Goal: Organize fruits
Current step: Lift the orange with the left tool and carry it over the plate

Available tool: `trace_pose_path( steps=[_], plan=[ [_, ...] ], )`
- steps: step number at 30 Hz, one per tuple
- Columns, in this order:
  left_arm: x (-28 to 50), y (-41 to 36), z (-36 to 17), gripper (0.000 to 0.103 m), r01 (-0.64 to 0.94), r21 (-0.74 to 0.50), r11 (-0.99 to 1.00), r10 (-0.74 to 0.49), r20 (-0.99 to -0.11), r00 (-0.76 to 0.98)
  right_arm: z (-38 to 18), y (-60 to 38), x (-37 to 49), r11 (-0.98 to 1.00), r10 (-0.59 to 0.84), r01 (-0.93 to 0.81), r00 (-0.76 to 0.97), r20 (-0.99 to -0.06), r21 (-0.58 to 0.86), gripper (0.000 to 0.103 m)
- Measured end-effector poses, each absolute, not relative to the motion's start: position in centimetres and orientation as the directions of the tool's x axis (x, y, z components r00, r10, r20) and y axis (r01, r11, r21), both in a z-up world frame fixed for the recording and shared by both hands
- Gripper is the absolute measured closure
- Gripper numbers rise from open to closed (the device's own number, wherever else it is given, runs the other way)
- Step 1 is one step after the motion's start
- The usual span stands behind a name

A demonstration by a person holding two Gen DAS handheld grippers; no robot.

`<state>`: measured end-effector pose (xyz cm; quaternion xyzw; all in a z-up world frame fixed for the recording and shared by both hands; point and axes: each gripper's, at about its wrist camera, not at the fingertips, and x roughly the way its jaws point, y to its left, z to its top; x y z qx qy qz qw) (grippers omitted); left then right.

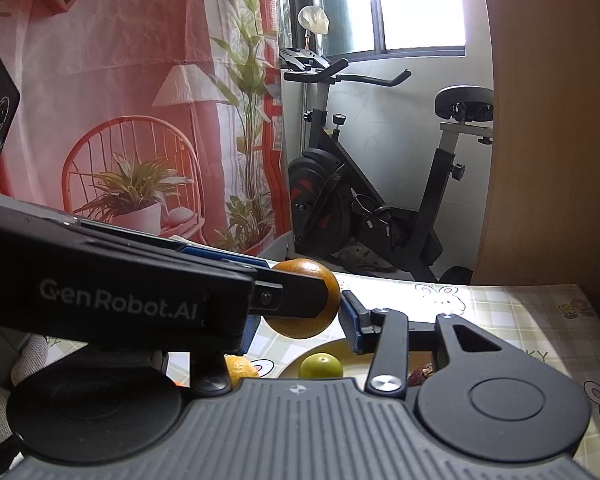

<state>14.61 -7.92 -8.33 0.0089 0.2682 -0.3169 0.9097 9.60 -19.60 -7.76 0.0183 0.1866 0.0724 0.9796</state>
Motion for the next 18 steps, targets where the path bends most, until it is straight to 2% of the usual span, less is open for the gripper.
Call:
trace_pose_path(
  steps=[18],
  plan=[
    [24.1,-11.1,-14.0,0.063,0.637,-0.243,0.732,-0.616,-0.635,0.466,-13.7,-24.1,18.7,0.992,0.111,-0.054,0.818,-0.564,0.116,0.058]
  ],
)
